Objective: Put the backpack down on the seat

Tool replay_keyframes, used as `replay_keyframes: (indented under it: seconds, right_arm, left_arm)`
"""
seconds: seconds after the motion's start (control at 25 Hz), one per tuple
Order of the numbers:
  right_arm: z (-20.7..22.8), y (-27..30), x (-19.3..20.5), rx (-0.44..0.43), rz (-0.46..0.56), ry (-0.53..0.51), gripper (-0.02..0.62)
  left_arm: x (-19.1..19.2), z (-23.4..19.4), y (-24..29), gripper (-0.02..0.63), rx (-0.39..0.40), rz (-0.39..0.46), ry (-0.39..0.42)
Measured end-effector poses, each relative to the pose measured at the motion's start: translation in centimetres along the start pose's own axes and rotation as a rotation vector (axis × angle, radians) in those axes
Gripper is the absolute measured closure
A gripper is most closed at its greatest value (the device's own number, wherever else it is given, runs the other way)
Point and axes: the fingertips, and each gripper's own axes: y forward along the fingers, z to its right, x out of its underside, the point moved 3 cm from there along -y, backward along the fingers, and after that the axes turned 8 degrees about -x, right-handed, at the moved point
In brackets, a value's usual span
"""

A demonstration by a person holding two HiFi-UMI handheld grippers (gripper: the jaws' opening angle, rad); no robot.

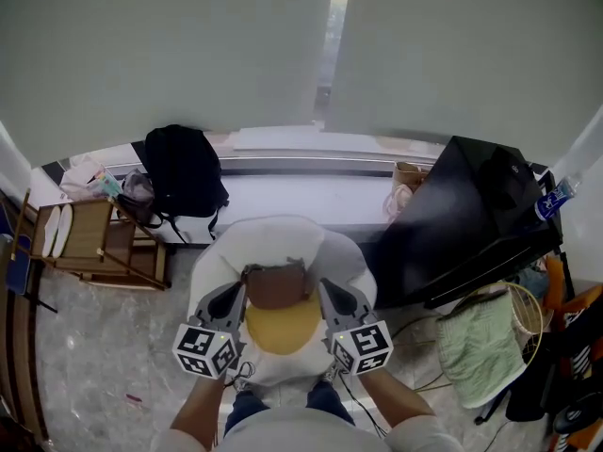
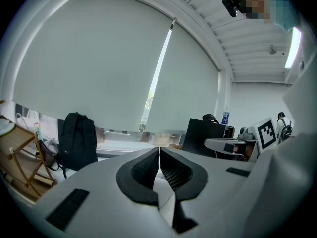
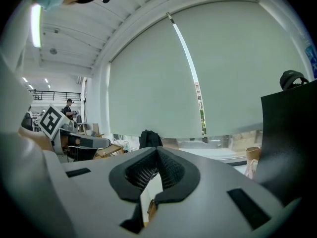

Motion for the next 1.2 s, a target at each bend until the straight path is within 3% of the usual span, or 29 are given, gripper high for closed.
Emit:
replay_keyframes:
  seconds: [0.24, 0.6, 0.8, 1.2]
  right_arm:
    - [-1.1, -1.1, -1.7, -0.020, 0.028, -0.006, 0.566]
    - [-1.6, -2.3, -3.5, -0.010, 0.061, -0.018, 0.566]
    - [-1.5, -2.4, -3.9, -0.005, 0.068, 0.000, 0.566]
    - [-2.0, -2.0, -4.6, -0.019, 0.078, -0.012, 0.566]
  left_arm:
    - [-1.9, 0.5, -1.8, 0.571, 0.013, 0.045, -0.016]
    - [-4.2, 2.0, -4.1, 0.571, 0.038, 0.096, 0.026]
    - [-4.6, 2.1, -4.5, 0.571, 0.063, 0.099, 0.006]
    - [-4.9, 1.7, -5.1, 0.571, 0.056, 0.109, 0.065]
